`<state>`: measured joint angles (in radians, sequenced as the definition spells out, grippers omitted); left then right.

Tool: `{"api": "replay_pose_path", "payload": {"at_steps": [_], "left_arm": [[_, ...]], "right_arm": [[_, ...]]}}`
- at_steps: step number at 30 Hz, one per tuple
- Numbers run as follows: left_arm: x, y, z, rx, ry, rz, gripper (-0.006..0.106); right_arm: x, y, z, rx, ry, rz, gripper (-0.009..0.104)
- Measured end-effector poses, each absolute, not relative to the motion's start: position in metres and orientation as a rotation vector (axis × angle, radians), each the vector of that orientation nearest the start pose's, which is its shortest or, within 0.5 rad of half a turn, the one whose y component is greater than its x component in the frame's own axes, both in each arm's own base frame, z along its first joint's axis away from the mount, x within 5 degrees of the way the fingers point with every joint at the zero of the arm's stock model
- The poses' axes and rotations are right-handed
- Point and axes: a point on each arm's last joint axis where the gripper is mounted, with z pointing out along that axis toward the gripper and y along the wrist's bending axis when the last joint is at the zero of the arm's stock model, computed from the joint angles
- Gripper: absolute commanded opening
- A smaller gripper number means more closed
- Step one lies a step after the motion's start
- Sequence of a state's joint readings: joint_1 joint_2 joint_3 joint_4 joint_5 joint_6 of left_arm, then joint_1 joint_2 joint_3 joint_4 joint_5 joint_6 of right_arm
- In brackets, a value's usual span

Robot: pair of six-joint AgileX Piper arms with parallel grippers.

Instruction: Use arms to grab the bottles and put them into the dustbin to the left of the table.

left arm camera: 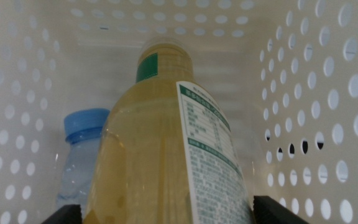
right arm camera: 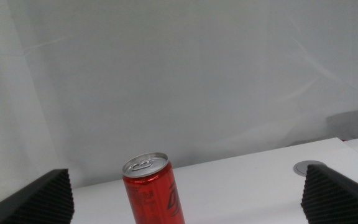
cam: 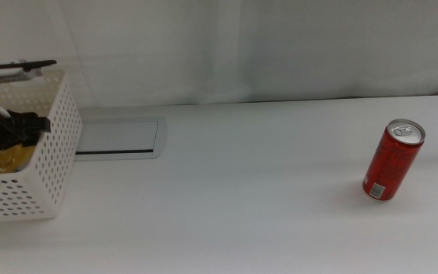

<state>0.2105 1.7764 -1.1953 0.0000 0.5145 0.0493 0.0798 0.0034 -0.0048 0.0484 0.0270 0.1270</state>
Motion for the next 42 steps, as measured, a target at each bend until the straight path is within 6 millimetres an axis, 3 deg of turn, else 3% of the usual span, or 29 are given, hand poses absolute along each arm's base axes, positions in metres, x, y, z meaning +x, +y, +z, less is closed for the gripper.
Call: {"api": "replay_pose_path", "payload": {"at_steps": [3,6,15,22,29,32,33,37,42], "left_arm": [[0.368,0.079,0.216,-0.207,2.564,0.098,0.053],[0.368,0.079,0.216,-0.206,2.555,0.099,0.094],[0.369,0.079,0.231,-0.227,2.471,0.101,0.093],[0.355,0.076,0.281,-0.214,2.300,0.120,0.093],[0.316,0.058,0.354,-0.187,2.096,0.094,0.093],[0.298,0.037,0.379,-0.095,2.028,0.079,0.093],[0.286,0.020,0.394,-0.009,1.983,0.064,0.092],[0.258,-0.010,0.418,0.139,1.903,0.024,0.090],[0.222,-0.026,0.433,0.208,1.828,-0.022,0.090]], "right_arm": [[0.056,0.005,0.212,0.071,1.511,0.206,0.103],[0.056,0.005,0.212,0.071,1.511,0.206,0.103],[0.056,0.005,0.212,0.071,1.511,0.206,0.103],[0.056,0.005,0.212,0.074,1.511,0.209,0.103],[0.056,0.005,0.212,0.074,1.511,0.209,0.103],[0.056,0.005,0.212,0.074,1.511,0.209,0.103],[0.056,0.005,0.212,0.074,1.511,0.209,0.103],[0.056,0.005,0.212,0.074,1.511,0.209,0.103],[0.056,0.005,0.212,0.074,1.511,0.209,0.103]]}}
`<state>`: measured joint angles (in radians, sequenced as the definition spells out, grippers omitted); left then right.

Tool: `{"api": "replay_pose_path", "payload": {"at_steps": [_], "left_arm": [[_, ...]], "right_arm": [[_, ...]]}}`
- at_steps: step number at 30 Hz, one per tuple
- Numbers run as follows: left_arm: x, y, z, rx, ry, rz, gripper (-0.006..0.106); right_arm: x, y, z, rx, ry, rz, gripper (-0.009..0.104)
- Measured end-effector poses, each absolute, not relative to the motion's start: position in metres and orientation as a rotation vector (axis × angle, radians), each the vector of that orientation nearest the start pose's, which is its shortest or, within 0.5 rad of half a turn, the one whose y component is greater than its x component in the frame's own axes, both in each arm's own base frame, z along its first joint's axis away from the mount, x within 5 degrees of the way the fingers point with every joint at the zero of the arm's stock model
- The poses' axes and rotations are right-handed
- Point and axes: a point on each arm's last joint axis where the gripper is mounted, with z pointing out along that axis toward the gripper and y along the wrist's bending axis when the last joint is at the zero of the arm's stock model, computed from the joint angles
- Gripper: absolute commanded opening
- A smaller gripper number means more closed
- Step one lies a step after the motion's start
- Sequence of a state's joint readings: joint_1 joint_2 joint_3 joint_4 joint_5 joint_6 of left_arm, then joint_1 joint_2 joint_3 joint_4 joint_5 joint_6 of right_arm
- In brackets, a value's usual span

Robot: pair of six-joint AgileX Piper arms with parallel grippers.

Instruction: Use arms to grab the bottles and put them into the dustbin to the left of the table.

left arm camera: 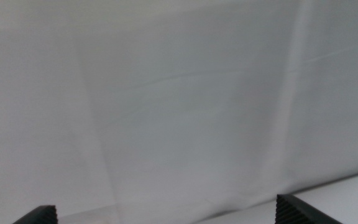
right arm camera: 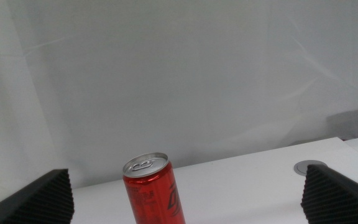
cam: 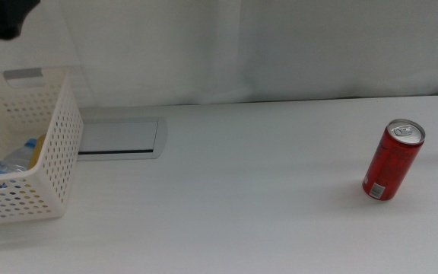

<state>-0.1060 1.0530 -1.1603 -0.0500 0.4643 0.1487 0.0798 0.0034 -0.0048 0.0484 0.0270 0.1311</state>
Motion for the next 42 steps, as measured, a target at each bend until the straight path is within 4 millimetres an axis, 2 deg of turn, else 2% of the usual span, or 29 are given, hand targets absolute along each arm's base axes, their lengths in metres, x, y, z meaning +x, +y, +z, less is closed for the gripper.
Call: {"api": "replay_pose_path", "payload": {"at_steps": [6,13,18,22,25,31,35,38,42], "left_arm": [[0.189,-0.036,0.414,0.281,1.831,-0.066,0.090],[0.154,-0.060,0.371,0.467,1.863,-0.183,0.090],[0.147,-0.069,0.358,0.549,1.872,-0.216,0.090],[0.147,-0.070,0.358,0.556,1.866,-0.217,0.090],[0.147,-0.070,0.358,0.555,1.861,-0.217,0.090],[0.148,-0.070,0.358,0.554,1.858,-0.217,0.090],[0.148,-0.070,0.359,0.552,1.853,-0.218,0.090],[0.148,-0.070,0.359,0.551,1.851,-0.218,0.090],[0.148,-0.070,0.359,0.551,1.849,-0.218,0.090]], "right_arm": [[0.056,0.005,0.212,0.072,1.511,0.206,0.103],[0.056,0.005,0.213,0.068,1.498,0.214,0.103],[0.055,0.007,0.216,0.059,1.499,0.254,0.103],[0.052,0.007,0.235,0.070,1.485,0.278,0.103],[0.054,0.008,0.252,0.049,1.557,0.261,0.103],[0.063,0.010,0.309,-0.051,1.664,0.182,0.103],[0.077,0.012,0.345,-0.077,1.680,0.163,0.103],[0.091,0.015,0.356,-0.111,1.722,0.144,0.103],[0.116,0.020,0.349,-0.118,1.839,0.168,0.103]]}}
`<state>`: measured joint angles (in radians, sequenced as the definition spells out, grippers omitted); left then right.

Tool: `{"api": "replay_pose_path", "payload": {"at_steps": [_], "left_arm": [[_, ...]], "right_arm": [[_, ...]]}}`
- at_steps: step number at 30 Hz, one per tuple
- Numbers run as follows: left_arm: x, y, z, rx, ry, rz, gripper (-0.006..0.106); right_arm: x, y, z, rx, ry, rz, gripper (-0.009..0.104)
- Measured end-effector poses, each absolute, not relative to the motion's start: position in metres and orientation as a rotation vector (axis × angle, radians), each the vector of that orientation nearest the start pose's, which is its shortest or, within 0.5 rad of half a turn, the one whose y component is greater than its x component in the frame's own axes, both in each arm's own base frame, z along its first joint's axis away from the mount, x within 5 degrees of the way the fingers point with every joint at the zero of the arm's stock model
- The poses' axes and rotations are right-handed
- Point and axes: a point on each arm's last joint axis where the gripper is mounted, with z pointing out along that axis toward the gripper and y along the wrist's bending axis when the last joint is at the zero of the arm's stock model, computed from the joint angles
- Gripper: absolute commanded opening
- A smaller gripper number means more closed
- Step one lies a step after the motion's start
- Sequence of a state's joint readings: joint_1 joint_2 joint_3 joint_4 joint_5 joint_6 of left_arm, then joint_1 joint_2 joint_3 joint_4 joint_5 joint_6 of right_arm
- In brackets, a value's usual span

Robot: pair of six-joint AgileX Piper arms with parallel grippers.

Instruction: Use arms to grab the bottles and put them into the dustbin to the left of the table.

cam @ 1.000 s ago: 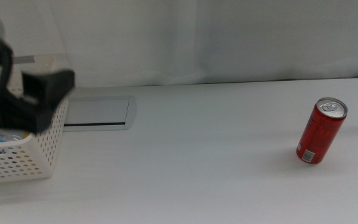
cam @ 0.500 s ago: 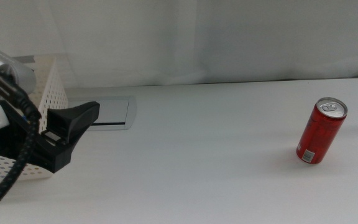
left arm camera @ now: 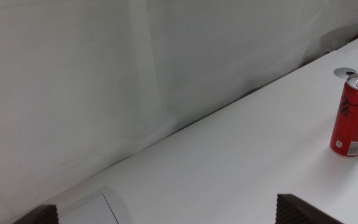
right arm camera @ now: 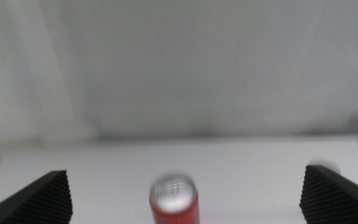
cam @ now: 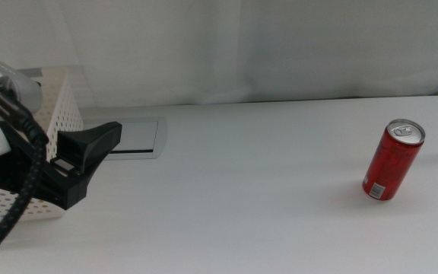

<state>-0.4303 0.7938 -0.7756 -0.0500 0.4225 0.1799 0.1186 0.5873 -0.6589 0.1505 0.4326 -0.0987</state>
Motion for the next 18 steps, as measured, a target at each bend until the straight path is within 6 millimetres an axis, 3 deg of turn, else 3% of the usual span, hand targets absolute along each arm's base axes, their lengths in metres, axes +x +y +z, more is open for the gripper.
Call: {"api": "replay_pose_path", "payload": {"at_steps": [1,7,11,15,18], "left_arm": [[0.148,-0.070,0.359,0.551,1.849,-0.218,0.090],[0.148,-0.070,0.359,0.551,1.849,-0.218,0.090],[0.148,-0.070,0.359,0.551,1.849,-0.218,0.090],[0.148,-0.070,0.359,0.551,1.849,-0.218,0.090],[0.148,-0.070,0.359,0.551,1.849,-0.218,0.090]], "right_arm": [[0.132,0.022,0.336,-0.128,1.947,0.167,0.103],[0.175,0.029,0.293,-0.154,2.260,0.168,0.103],[0.201,0.039,0.276,-0.199,2.263,0.170,0.103],[0.205,0.053,0.256,-0.231,2.186,0.197,0.103],[0.197,0.061,0.232,-0.255,2.152,0.220,0.103]]}}
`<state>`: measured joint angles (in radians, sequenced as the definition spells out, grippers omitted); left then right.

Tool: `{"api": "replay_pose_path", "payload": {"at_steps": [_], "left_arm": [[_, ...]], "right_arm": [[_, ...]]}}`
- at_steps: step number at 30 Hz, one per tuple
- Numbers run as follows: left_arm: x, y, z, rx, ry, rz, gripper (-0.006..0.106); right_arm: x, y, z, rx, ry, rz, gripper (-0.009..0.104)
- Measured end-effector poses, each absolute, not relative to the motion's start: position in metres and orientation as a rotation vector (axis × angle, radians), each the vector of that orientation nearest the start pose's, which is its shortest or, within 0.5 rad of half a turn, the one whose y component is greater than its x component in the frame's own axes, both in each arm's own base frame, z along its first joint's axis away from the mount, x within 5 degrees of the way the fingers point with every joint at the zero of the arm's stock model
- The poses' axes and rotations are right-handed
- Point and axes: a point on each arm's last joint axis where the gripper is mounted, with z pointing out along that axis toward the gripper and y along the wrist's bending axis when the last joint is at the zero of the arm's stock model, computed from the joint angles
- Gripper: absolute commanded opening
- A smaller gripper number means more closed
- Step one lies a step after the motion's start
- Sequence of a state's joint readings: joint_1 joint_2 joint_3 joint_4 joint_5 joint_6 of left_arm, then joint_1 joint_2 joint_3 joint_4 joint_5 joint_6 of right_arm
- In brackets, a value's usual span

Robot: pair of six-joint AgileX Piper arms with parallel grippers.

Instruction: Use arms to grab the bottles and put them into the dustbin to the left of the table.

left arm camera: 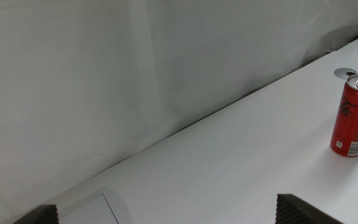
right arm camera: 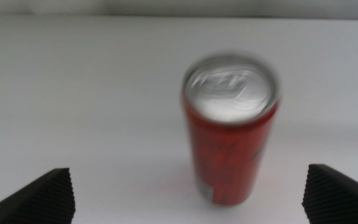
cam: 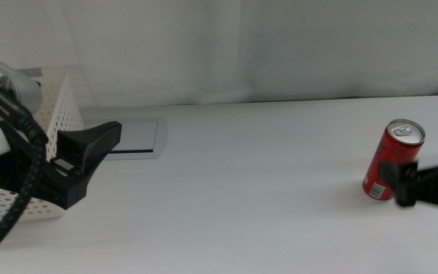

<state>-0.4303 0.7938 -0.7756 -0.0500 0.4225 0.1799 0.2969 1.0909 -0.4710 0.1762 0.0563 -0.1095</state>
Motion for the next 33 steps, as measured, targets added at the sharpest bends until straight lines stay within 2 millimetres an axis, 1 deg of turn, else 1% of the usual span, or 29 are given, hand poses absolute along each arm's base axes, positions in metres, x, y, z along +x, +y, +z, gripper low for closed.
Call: {"api": "replay_pose_path", "payload": {"at_steps": [4,8,13,16,19,22,27,33], "left_arm": [[0.148,-0.070,0.359,0.551,1.849,-0.218,0.090],[0.148,-0.070,0.359,0.550,1.848,-0.218,0.090],[0.148,-0.070,0.359,0.550,1.848,-0.218,0.090],[0.148,-0.070,0.359,0.550,1.848,-0.218,0.090],[0.148,-0.070,0.359,0.550,1.848,-0.218,0.090],[0.148,-0.070,0.359,0.550,1.848,-0.218,0.090],[0.148,-0.070,0.359,0.550,1.848,-0.218,0.090],[0.148,-0.070,0.359,0.550,1.848,-0.218,0.090]], "right_arm": [[0.188,0.061,0.209,-0.257,2.122,0.214,0.103],[0.190,0.060,0.196,-0.243,2.090,0.193,0.103],[0.205,0.062,0.180,-0.243,2.061,0.156,0.103],[0.216,0.062,0.166,-0.176,2.058,0.134,0.103],[0.222,0.060,0.157,-0.132,2.041,0.109,0.103],[0.227,0.059,0.151,-0.121,2.011,0.083,0.103],[0.237,0.062,0.138,-0.131,2.015,0.061,0.103],[0.257,0.069,0.133,-0.156,1.987,0.060,0.103]]}}
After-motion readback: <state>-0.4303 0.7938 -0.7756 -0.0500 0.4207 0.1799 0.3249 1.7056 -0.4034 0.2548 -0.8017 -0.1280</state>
